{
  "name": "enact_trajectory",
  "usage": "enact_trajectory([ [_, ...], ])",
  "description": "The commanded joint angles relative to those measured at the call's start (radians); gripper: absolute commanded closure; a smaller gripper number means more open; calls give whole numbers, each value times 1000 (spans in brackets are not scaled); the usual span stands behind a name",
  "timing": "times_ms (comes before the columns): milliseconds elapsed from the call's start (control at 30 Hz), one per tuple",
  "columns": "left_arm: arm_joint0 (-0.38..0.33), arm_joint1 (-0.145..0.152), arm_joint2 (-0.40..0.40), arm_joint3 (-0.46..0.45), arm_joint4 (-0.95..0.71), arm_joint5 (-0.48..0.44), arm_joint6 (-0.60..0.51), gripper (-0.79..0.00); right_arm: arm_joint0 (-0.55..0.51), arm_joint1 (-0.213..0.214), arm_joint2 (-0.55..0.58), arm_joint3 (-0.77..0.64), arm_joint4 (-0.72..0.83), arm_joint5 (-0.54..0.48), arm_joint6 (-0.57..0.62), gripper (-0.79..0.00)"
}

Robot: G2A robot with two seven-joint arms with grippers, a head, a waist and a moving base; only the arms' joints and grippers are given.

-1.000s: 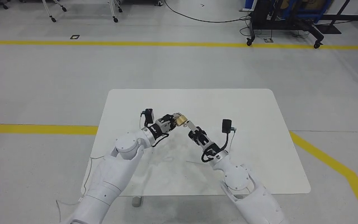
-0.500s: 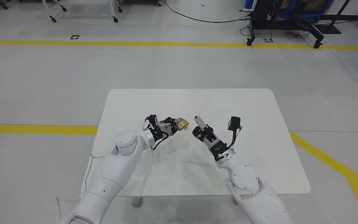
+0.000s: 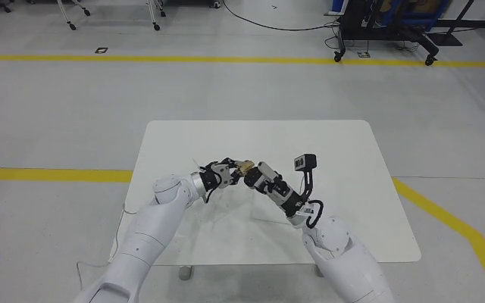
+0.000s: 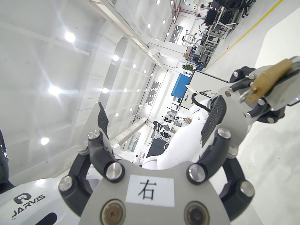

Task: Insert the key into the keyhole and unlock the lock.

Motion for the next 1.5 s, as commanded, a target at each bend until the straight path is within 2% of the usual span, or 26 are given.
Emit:
enact_trajectory([
  [0,-5,-1,7,7,6,7,-7,0,2,-3,-9,4,-30,-22,-22,-785],
  [67,-9,-1,11,13,4,13,-12,0,3,-4,-12,5,-57,-28,-40,-785],
  [233,-16,-4,20,23,-5,18,-33,0,31,-13,-38,38,-183,33,-137,-785],
  [367,-20,-4,19,29,-9,15,-40,0,42,-19,-55,50,-206,33,-176,-785],
  [467,-19,-4,16,26,2,-22,-23,0,20,-18,-45,22,-194,8,-179,-785],
  [567,-13,-2,7,6,33,-100,9,0,-17,-10,-21,-11,-82,-10,-97,-785],
  [633,-2,0,-1,-16,46,-155,15,0,-34,-1,-3,-21,69,23,35,-785],
  [667,1,1,-4,-25,52,-175,15,0,-35,2,4,-21,130,47,97,-739],
  [700,7,3,-7,-38,63,-204,10,0,-31,8,15,-12,227,100,209,-665],
  [733,14,6,-8,-55,83,-233,-5,0,-14,17,40,25,339,199,349,-637],
  [800,24,9,-13,-74,105,-276,-22,0,29,26,72,97,426,344,460,-640],
  [833,28,11,-13,-81,124,-293,-22,0,47,28,77,126,451,388,486,-576],
  [867,32,12,-13,-89,138,-309,-25,0,63,28,77,151,468,423,512,-471],
  [933,38,16,-13,-106,180,-344,-21,0,85,29,73,188,491,457,548,-372],
  [1033,50,20,-9,-137,236,-401,-32,0,110,30,61,225,482,494,576,-323],
  [1200,65,24,-9,-159,269,-425,-31,0,132,29,47,252,465,513,564,-317],
  [1467,68,26,-11,-164,272,-422,-32,0,132,31,62,264,472,477,541,-305],
])
